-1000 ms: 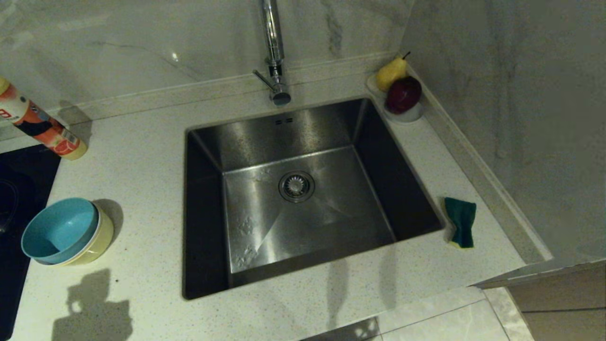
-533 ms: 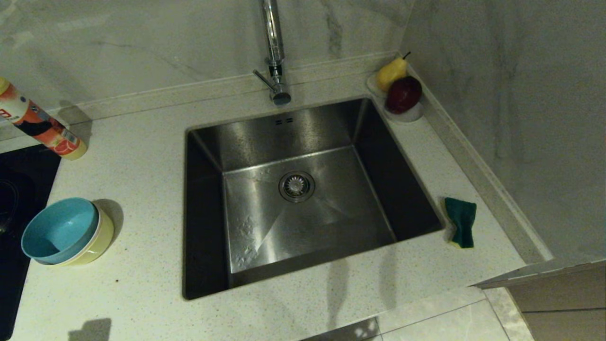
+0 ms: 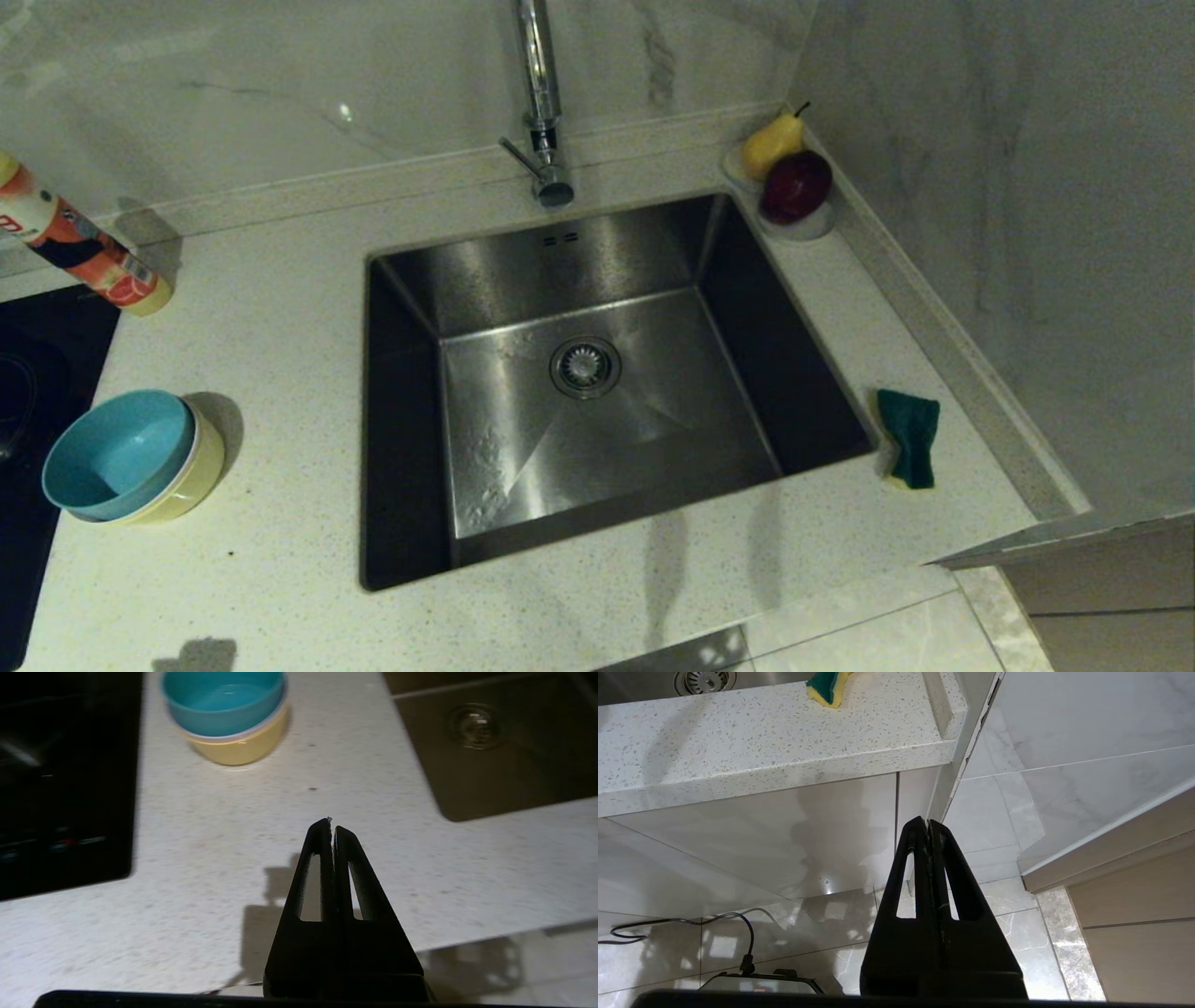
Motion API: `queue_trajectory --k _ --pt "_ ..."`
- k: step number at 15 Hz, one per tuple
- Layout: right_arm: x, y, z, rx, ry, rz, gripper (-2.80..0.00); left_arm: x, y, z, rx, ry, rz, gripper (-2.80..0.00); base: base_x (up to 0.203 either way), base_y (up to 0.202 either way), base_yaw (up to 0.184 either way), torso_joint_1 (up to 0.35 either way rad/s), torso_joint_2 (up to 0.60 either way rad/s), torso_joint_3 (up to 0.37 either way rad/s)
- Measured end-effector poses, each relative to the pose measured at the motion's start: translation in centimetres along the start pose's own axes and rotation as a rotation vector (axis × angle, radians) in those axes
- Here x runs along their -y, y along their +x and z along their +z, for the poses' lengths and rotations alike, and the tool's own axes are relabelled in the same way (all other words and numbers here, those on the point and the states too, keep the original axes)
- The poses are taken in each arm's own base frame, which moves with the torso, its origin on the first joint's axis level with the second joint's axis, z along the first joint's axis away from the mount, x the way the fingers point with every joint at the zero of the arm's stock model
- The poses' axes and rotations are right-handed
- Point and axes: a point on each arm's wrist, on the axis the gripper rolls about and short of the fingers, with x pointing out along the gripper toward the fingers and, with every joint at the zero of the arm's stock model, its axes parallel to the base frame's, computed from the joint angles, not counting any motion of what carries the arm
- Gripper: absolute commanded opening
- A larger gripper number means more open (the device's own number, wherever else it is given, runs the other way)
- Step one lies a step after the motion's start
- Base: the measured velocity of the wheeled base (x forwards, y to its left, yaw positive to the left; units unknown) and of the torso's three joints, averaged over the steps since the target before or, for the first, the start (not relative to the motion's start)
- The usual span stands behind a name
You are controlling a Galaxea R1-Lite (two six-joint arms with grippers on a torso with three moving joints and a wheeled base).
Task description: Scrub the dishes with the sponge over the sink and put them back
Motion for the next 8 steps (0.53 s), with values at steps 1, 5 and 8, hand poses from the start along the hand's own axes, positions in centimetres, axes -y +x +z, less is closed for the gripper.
queue_trajectory --k 1,5,8 --pt "0.0 0.0 0.0 0.0 0.001 0.0 -2.8 0.05 0.02 -0.07 0.0 -0.01 -0.019 -2.8 0.0 0.0 0.0 0.0 0.0 0.0" --pt "0.0 0.0 0.0 0.0 -0.002 0.0 -2.8 0.09 0.03 0.13 0.023 -0.095 -0.043 -2.8 0.0 0.0 0.0 0.0 0.0 0.0" --pt "0.0 0.0 0.0 0.0 0.0 -0.002 -2.8 0.09 0.03 0.15 0.026 -0.098 -0.043 -2.8 0.0 0.0 0.0 0.0 0.0 0.0"
